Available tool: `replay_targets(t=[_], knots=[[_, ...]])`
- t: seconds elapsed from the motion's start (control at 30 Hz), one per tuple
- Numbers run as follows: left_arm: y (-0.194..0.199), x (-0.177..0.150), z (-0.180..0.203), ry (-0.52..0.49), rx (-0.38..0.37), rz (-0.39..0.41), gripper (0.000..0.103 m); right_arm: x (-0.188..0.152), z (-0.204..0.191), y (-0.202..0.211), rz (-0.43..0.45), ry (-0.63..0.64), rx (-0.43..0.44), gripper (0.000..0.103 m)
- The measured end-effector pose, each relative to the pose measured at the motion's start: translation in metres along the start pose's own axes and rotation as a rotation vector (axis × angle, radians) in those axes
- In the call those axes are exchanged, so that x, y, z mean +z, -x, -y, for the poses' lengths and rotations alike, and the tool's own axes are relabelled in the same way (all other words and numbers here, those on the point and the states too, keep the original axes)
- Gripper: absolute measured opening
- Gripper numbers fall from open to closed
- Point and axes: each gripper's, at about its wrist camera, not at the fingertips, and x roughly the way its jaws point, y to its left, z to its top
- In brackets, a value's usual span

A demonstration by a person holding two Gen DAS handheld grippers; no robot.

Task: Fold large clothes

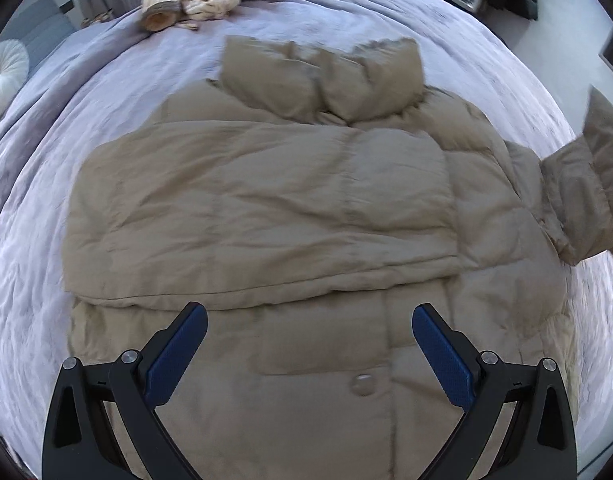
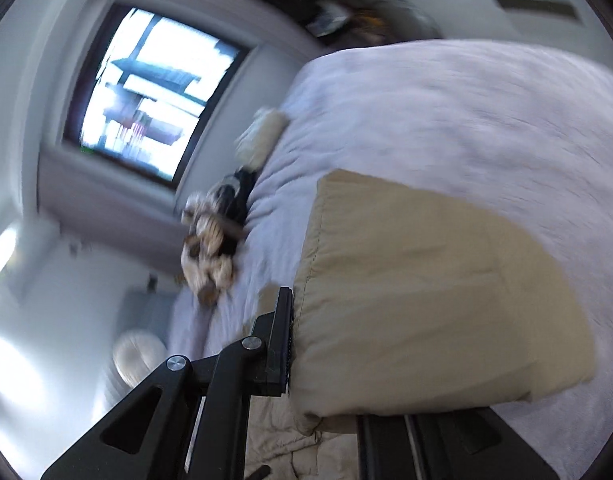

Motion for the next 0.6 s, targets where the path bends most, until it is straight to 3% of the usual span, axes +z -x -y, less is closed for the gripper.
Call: replay_targets(t=[0.17, 0.3, 0.47, 0.57, 0.6], knots=[[0.010, 0.001, -0.046, 0.074, 0.023, 0.047, 0.103, -0.052, -0.089, -0.065, -0.127, 0.307, -0.041, 0.011], [0.011, 0.002, -0.081, 0.136, 0.041, 0.054, 0.103, -0.117, -0.116, -0.123, -0.287, 0.425, -0.082, 0.011], [0.002, 0.005, -0.104, 0.167, 0.044, 0.056, 0.103, -0.186, -0.082, -0.185, -0.483, 0.380, -0.213, 0.011], [-0.004, 0.007, -0.106, 0.177, 0.025, 0.051, 0.103, -0.193, -0.060, -0.199, -0.514, 0.289, -0.251, 0.013], [-0.005, 0.008, -0.106, 0.178, 0.020, 0.050, 0.103, -0.191, -0.060, -0.196, -0.511, 0.263, -0.240, 0.022]])
